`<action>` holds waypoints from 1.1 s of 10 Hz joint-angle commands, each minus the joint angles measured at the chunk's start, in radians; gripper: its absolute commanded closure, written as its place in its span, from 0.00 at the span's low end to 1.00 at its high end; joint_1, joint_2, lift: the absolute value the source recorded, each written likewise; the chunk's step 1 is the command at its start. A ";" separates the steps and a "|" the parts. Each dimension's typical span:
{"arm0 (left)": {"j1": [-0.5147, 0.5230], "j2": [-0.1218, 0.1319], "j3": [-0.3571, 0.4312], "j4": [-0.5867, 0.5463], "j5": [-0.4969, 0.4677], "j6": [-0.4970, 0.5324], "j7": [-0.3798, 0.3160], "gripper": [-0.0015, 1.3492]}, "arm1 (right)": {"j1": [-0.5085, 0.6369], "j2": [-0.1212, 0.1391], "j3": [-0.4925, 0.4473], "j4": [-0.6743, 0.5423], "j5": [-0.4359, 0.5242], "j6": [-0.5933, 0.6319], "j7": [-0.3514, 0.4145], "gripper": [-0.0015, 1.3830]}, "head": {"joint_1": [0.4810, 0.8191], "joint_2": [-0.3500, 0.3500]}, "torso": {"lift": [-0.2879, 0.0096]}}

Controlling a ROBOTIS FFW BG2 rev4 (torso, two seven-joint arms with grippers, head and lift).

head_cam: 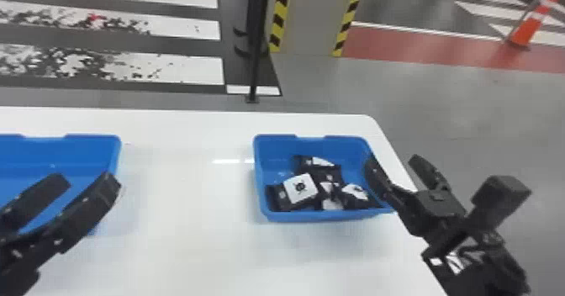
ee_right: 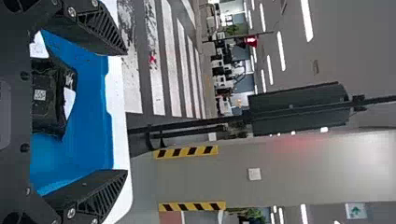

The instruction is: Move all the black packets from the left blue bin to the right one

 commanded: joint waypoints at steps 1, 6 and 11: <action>0.034 -0.018 0.039 -0.020 -0.036 -0.040 0.003 0.15 | 0.105 0.031 0.021 -0.126 0.031 -0.036 0.002 0.08 | 0.63 0.19 | 0.50; 0.232 -0.032 0.111 -0.096 -0.148 -0.224 0.067 0.15 | 0.388 0.061 0.169 -0.359 0.084 -0.090 0.001 0.08 | 0.63 0.56 | 0.50; 0.333 -0.032 0.075 -0.106 -0.238 -0.276 0.098 0.15 | 0.530 0.075 0.175 -0.460 0.180 -0.090 0.002 0.08 | 0.63 0.64 | 0.50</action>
